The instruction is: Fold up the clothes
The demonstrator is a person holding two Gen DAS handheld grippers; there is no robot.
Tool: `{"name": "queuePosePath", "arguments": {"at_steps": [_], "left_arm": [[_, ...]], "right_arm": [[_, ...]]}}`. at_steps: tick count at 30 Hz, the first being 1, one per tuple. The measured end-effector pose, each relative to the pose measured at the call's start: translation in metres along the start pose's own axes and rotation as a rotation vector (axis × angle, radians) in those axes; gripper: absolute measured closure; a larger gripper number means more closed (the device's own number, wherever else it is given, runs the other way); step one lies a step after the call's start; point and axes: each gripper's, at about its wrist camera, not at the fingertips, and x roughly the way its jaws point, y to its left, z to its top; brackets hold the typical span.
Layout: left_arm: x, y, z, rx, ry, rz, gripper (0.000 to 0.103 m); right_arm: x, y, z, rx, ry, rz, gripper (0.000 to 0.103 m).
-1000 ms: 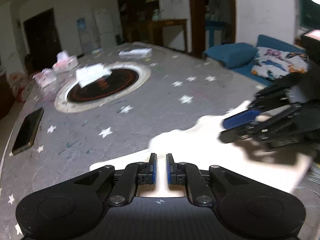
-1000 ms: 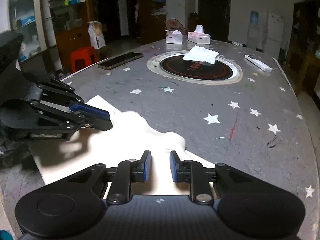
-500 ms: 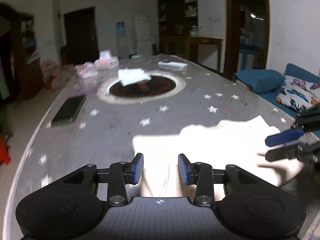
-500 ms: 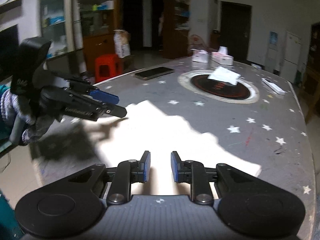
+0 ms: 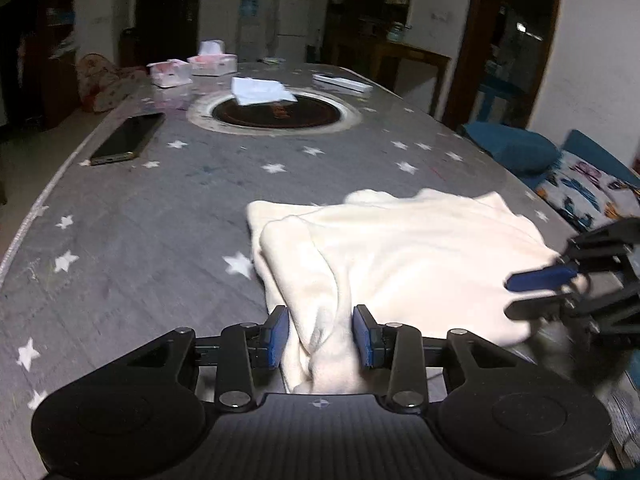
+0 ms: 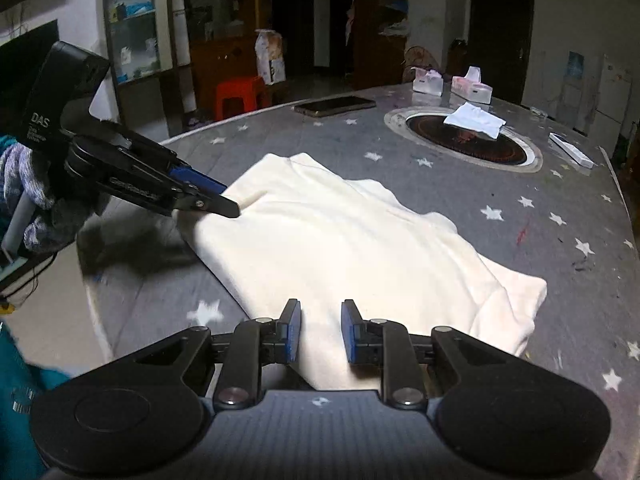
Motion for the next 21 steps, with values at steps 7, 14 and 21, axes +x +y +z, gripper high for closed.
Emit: {"name": "queuePosePath", "arguments": {"at_steps": [7, 14, 21], "left_arm": [[-0.006, -0.007, 0.018, 0.027, -0.046, -0.032, 0.065], [0.018, -0.004, 0.041, 0.04, -0.066, -0.029, 0.066], [0.039, 0.011, 0.039, 0.032, -0.033, 0.024, 0.07]], "right_arm": [[-0.032, -0.025, -0.011, 0.184, -0.078, -0.059, 0.083], [-0.021, -0.07, -0.014, 0.339, -0.094, -0.194, 0.083], [-0.009, -0.09, -0.013, 0.375, -0.08, -0.27, 0.085]]}}
